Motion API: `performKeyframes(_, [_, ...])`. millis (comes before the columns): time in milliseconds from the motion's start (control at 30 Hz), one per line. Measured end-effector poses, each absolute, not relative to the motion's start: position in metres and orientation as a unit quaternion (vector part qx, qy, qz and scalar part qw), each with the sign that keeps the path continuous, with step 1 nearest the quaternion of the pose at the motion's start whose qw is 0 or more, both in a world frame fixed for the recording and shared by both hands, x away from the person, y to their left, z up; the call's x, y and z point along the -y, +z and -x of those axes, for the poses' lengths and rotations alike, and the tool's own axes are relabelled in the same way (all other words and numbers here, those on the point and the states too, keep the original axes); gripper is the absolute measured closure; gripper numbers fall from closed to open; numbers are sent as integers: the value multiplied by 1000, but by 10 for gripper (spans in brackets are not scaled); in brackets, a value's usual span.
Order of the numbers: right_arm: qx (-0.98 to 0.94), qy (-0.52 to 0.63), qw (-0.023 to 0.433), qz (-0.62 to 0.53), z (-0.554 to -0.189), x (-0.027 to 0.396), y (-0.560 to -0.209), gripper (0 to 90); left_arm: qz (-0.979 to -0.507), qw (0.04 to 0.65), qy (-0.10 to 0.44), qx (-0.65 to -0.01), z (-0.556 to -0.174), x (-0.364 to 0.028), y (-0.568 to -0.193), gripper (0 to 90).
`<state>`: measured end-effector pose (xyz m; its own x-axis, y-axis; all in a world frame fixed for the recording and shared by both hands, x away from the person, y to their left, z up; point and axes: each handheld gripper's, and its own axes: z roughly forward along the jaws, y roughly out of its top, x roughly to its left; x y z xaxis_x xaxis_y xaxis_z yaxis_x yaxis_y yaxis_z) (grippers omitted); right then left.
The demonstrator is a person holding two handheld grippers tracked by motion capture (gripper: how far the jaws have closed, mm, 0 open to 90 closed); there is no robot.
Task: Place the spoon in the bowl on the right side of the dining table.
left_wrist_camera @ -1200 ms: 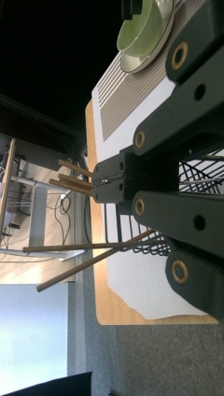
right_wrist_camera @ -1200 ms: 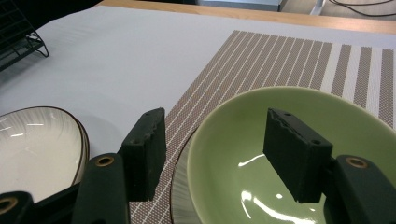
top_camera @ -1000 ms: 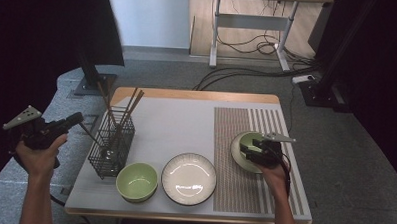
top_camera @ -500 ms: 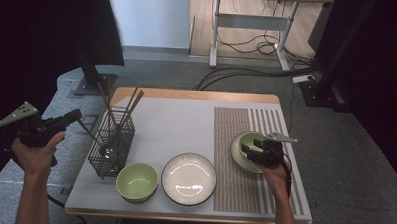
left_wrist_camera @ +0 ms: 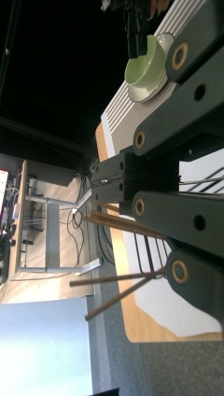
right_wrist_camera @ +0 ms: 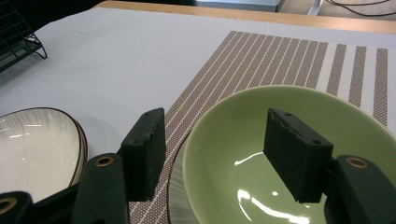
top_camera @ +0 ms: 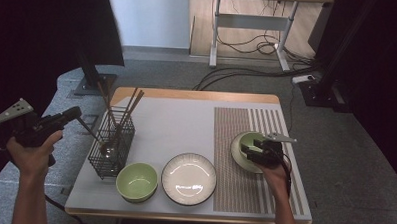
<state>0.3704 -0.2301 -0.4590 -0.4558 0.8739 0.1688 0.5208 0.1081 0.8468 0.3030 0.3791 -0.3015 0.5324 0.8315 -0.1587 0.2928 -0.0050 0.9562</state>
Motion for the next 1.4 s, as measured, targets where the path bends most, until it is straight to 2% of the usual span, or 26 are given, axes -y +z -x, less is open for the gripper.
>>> performKeyframes(900, [-719,461,192,-483,-370,227,-459,391,-698,566,193,-394,-325,-318,-324,900])
performKeyframes(1400, [-720,480,171,-472,-369,221,-458,391,-710,564,173,-386,-341,-292,-332,900])
